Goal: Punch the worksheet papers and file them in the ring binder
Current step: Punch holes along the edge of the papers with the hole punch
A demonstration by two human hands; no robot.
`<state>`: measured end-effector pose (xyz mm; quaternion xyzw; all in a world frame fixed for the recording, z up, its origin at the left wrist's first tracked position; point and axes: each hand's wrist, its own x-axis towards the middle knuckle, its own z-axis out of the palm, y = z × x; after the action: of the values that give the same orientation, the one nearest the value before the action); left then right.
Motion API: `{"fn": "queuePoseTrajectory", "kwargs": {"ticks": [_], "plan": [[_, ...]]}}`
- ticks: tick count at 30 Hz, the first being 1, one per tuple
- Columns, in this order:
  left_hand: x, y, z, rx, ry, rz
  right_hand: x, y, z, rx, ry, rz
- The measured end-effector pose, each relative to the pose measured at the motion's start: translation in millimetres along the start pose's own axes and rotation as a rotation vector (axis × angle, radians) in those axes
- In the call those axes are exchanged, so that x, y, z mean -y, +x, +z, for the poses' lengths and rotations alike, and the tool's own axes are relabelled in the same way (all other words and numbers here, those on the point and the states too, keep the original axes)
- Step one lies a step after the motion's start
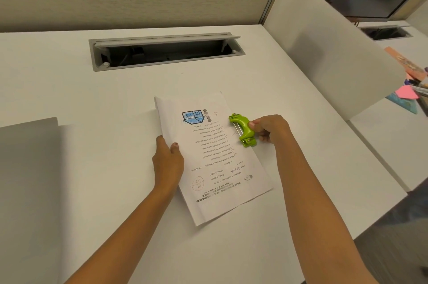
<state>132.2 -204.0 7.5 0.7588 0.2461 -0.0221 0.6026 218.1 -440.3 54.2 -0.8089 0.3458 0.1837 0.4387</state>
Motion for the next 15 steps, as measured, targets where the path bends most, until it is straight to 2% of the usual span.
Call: {"fn": "queuePoseTrajectory", "kwargs": {"ticks": [5,9,15], "plan": [[1.3,0.4,-0.1,0.009,-0.019,-0.003,2.0,-0.9,1.1,0.002,0.015,0.031],[0.5,-0.6,-0.3,0.012,-0.02,0.01,-7.5,-4.6,-0.3,-0.052,0.218,-0.067],[2.1,0.5,0.5,0.013,-0.029,0.014,-6.5,-6.4,-1.3,-0.031,0.233,-0.077]]}}
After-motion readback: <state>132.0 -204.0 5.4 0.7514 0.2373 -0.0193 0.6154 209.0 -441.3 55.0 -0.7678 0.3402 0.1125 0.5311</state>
